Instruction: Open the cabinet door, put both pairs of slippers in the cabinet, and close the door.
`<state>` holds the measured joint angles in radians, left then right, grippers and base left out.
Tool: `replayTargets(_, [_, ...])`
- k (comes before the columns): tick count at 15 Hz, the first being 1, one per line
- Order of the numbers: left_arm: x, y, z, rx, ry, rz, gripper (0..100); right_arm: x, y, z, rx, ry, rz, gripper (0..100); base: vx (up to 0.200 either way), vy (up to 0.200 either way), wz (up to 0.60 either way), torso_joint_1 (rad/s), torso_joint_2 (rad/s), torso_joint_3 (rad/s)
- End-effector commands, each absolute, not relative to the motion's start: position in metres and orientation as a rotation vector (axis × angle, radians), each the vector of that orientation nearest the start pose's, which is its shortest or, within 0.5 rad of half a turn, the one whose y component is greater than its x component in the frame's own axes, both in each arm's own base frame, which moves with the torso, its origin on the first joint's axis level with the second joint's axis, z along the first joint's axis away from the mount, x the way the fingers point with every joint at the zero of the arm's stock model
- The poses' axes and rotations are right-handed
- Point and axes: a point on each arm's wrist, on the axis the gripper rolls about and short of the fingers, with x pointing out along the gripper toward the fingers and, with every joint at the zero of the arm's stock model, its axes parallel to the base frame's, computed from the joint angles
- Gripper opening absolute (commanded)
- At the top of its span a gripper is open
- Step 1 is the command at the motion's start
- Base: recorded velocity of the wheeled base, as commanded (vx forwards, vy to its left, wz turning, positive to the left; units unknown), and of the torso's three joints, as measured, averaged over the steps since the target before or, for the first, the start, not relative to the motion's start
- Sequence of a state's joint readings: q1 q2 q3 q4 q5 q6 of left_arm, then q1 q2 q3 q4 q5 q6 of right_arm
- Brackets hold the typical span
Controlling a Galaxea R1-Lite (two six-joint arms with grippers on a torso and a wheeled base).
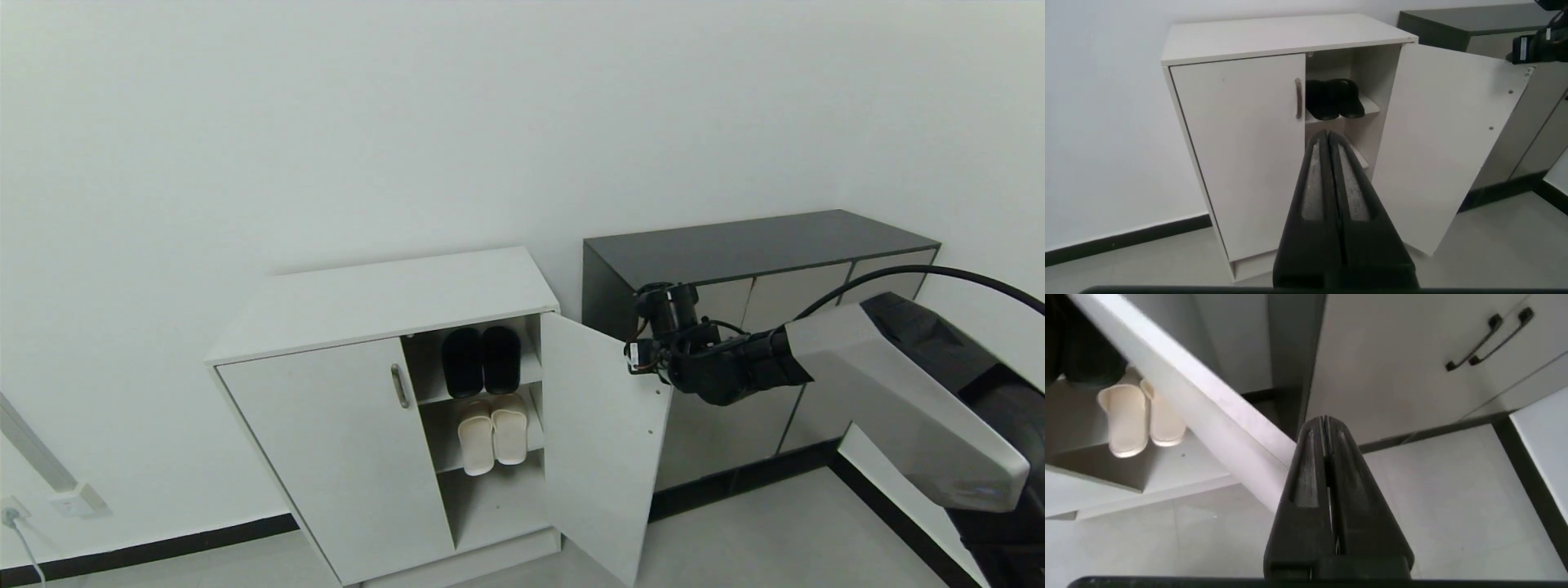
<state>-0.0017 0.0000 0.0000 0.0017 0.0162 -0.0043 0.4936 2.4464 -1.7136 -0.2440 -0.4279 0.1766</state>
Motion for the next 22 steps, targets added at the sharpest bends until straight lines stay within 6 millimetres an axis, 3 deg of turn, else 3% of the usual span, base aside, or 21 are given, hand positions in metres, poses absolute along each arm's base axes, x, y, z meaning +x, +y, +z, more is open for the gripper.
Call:
replayTargets(1, [-0.023, 0.0, 0.075, -0.005, 0.0, 0.014, 0, 0.438, 0.235, 0.089, -0.045, 0.435, 0.041, 0, 0.0, 0.0, 0.0, 0.0, 0.0, 0.0])
replayTargets(13, [-0.023, 0.0, 0.075, -0.012, 0.001, 0.017, 0, 0.353, 0.297, 0.113, -0.055, 0.462, 0.249, 0, 0.0, 0.0, 0.0, 0.0, 0.0, 0.0])
replayTargets(18, [-0.023, 0.0, 0.075, -0.012, 0.001, 0.015, 0, 0.327, 0.281, 0.139, -0.051, 0.46, 0.29, 0, 0.0, 0.0, 0.0, 0.011, 0.0, 0.0])
replayTargets(20, [-0.023, 0.0, 0.075, -0.012, 0.0, 0.017, 0, 0.303, 0.266, 0.152, -0.034, 0.454, 0.357, 0, 0.0, 0.0, 0.0, 0.0, 0.0, 0.0])
replayTargets(22, [-0.023, 0.0, 0.075, -0.012, 0.0, 0.015, 0, 0.29, 0.266, 0.145, -0.044, 0.445, 0.38, 0, 0.0, 0.0, 0.0, 0.0, 0.0, 0.0])
